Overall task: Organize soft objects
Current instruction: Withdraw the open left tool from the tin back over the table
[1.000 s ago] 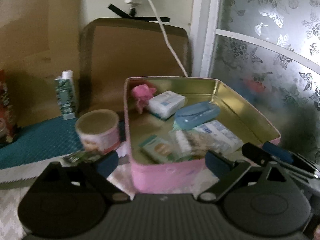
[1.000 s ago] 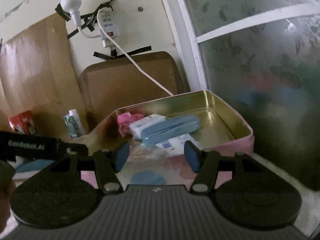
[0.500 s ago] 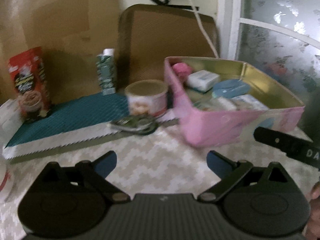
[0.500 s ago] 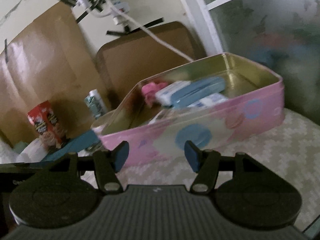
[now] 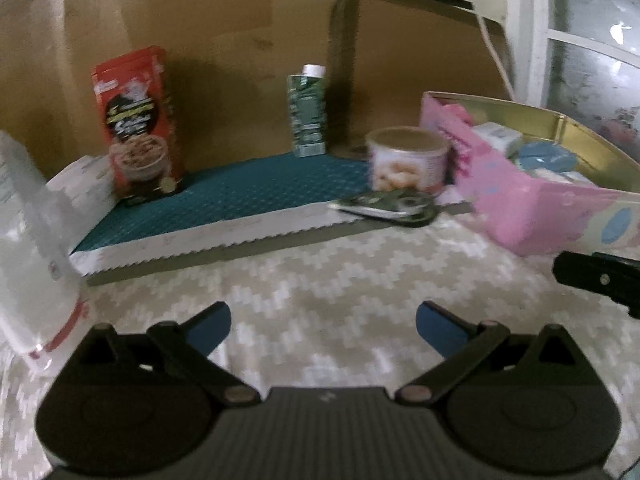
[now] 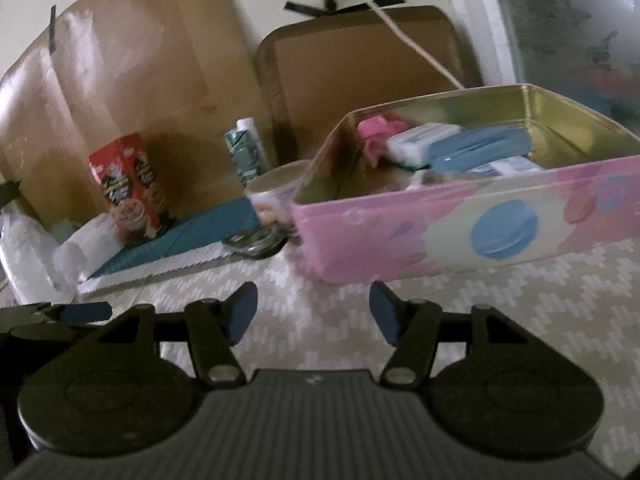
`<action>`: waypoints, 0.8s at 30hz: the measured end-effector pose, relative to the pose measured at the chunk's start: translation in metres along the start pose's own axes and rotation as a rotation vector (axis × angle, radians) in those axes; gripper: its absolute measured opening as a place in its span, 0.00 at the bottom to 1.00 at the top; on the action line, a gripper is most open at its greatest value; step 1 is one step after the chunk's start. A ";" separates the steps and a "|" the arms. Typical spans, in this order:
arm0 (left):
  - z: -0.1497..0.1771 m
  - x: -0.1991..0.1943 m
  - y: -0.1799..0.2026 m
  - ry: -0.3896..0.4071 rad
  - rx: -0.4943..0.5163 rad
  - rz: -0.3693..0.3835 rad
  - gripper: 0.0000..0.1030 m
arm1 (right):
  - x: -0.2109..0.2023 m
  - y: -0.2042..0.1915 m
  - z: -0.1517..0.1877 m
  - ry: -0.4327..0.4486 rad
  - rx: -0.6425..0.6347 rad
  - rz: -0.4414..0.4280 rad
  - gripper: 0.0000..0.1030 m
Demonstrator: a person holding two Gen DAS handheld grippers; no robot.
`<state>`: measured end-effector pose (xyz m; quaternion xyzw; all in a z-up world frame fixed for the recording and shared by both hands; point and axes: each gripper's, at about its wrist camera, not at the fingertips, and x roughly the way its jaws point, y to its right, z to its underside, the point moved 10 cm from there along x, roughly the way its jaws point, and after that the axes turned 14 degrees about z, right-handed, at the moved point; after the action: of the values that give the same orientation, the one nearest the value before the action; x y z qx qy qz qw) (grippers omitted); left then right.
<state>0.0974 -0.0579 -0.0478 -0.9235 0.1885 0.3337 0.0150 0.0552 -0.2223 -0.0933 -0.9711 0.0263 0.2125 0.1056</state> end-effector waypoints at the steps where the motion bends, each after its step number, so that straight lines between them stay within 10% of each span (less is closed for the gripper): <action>1: 0.001 0.000 -0.005 0.001 -0.005 -0.006 0.99 | 0.001 -0.003 0.001 -0.003 -0.008 -0.002 0.62; 24: 0.017 -0.007 -0.094 0.021 -0.173 -0.109 0.99 | 0.016 -0.082 0.027 -0.069 -0.185 -0.042 0.62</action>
<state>0.1154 0.0347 -0.0658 -0.9337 0.1088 0.3376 -0.0486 0.0666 -0.1369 -0.1084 -0.9691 -0.0175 0.2451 0.0206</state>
